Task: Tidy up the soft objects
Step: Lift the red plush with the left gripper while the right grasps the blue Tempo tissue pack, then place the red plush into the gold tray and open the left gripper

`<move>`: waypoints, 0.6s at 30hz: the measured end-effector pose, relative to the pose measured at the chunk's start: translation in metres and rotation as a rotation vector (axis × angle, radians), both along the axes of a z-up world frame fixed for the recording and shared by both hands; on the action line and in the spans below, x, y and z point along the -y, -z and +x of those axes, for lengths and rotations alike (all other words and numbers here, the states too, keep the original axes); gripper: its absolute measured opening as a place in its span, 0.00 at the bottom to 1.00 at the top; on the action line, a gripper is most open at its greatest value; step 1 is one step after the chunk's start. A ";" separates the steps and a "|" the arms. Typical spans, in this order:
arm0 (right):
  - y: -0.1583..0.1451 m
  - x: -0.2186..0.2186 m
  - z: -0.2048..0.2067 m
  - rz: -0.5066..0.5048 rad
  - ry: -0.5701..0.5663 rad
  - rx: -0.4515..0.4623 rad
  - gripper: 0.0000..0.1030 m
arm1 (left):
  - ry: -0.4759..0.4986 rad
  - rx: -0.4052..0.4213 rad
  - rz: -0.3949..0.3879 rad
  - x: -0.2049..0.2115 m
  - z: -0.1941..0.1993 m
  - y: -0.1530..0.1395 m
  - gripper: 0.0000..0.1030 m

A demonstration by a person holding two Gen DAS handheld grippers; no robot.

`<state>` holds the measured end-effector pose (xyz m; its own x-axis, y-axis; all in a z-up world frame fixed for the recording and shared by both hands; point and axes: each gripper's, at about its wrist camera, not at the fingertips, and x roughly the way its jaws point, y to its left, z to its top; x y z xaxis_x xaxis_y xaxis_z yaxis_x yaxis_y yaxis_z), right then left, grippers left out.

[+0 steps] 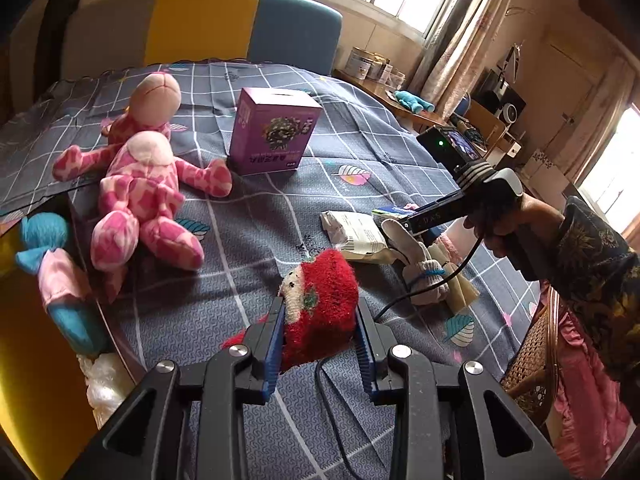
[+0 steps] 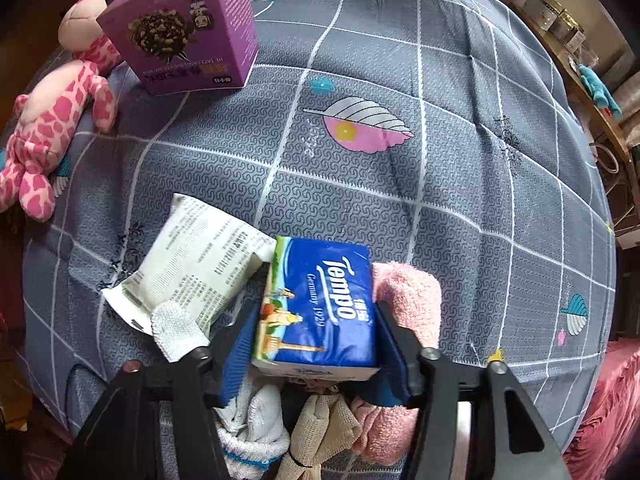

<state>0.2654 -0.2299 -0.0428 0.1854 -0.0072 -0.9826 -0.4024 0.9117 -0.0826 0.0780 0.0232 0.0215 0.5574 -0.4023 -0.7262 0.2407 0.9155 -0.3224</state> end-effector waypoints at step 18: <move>-0.078 -0.080 -0.106 0.231 -0.124 0.334 0.51 | -0.145 0.050 0.009 -0.044 -0.033 -0.012 0.32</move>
<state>0.1595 -0.1501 0.0354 0.4792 0.2488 -0.8417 -0.4964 0.8677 -0.0261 0.0447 0.0677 0.0339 0.6450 -0.3085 -0.6991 0.1211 0.9446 -0.3051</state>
